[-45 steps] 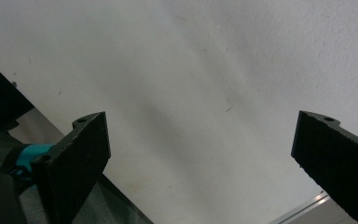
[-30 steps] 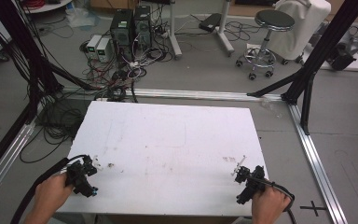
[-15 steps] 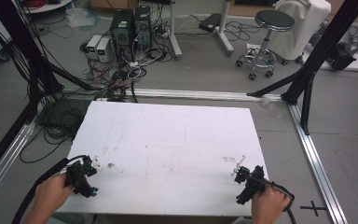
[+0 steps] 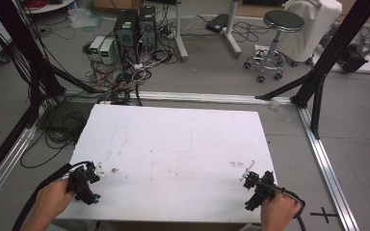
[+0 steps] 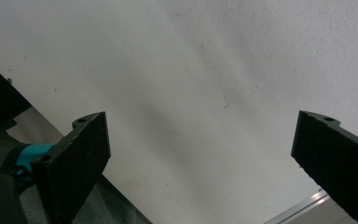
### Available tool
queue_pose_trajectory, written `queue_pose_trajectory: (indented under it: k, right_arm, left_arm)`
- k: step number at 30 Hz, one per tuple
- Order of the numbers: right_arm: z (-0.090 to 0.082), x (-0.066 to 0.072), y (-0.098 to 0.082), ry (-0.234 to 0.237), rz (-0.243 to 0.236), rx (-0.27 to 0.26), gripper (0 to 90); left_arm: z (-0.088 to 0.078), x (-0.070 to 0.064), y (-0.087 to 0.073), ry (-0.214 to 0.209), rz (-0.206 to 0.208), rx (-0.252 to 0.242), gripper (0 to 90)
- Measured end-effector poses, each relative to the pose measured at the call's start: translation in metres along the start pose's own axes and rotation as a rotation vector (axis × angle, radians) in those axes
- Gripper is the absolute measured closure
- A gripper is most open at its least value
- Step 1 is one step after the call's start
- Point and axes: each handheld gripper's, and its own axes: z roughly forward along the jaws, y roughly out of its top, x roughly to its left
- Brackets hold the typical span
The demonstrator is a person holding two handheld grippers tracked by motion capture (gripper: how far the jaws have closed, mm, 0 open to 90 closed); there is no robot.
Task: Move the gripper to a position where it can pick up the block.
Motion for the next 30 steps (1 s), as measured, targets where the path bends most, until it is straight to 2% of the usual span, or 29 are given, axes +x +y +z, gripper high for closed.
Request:
queue_pose_trajectory:
  k: [2, 6, 14, 15, 22, 30]
  right_arm:
    - [0.000, 0.000, 0.001, 0.001, -0.007, 0.002, 3.6]
    - [0.002, 0.001, 0.003, 0.006, -0.011, 0.008, 3.6]
    - [0.000, 0.003, 0.002, 0.003, -0.014, 0.001, 3.6]
    - [0.000, 0.003, 0.002, 0.003, -0.011, 0.001, 3.6]
    - [0.000, 0.002, 0.001, 0.006, -0.016, -0.001, 3.6]
    - [0.000, 0.002, 0.001, 0.009, -0.015, -0.009, 3.6]
  left_arm:
    - [0.000, 0.000, 0.000, 0.000, 0.001, 0.001, 22.1]
    - [-0.005, 0.002, -0.006, 0.008, 0.046, 0.005, 22.1]
    - [-0.013, 0.006, -0.013, -0.016, 0.093, -0.012, 22.1]
    - [-0.014, 0.008, -0.014, -0.023, 0.110, -0.012, 22.1]
    - [-0.019, 0.014, -0.018, -0.023, 0.133, -0.002, 22.1]
    - [-0.024, 0.023, -0.020, -0.023, 0.185, -0.002, 22.1]
